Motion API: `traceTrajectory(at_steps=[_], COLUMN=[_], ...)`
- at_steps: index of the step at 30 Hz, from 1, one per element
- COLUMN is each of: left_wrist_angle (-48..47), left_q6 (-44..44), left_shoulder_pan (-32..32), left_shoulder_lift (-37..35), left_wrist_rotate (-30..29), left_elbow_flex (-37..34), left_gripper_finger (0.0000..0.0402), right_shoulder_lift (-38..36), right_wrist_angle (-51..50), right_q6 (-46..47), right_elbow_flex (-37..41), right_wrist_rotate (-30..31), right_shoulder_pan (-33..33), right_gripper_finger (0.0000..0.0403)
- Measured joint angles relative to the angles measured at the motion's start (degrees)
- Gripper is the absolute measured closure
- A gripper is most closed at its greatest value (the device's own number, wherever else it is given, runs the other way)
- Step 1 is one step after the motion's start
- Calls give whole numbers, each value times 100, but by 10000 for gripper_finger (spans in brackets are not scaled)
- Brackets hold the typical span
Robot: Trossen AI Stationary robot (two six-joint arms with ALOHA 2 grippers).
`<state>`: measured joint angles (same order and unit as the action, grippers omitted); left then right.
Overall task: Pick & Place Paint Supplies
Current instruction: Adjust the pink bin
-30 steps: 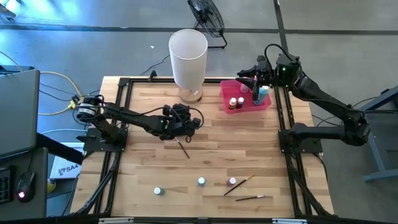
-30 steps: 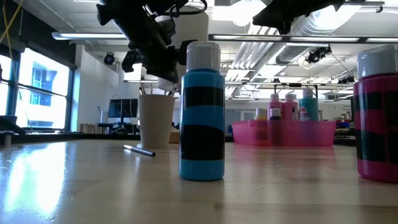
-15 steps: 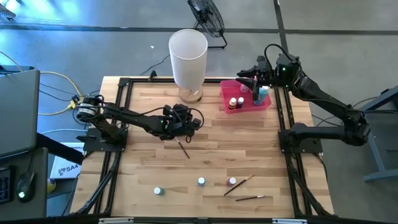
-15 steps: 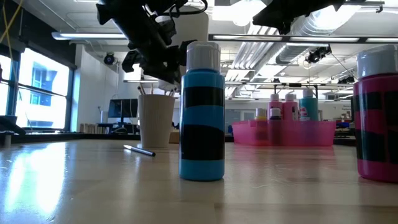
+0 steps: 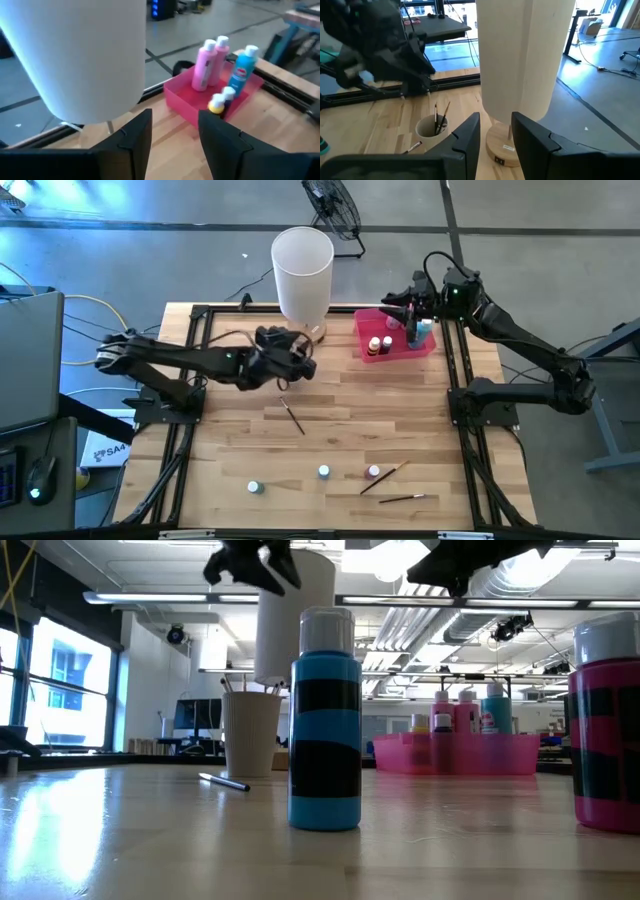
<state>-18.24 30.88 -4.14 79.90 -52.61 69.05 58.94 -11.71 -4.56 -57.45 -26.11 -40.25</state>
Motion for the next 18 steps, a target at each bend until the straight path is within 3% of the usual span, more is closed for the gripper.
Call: traceTrajectory(at_steps=[7,15,18], left_wrist_angle=[-283,-672,-988], left_q6=[-90,-58,103], left_shoulder_pan=[-154,-1179,-1430], left_shoulder_lift=[-329,-695,-979], left_wrist_rotate=[846,-951,-930], left_elbow_flex=[79,79,79], left_gripper_finger=[245,273,298], right_shoulder_lift=[0,0,2], right_wrist_angle=[-125,-173,-130], right_q6=[9,278,455], right_elbow_flex=[-2,-2,-2], right_wrist_rotate=[-20,-802,-811], right_shoulder_pan=[2,171,358], right_gripper_finger=[298,298,298])
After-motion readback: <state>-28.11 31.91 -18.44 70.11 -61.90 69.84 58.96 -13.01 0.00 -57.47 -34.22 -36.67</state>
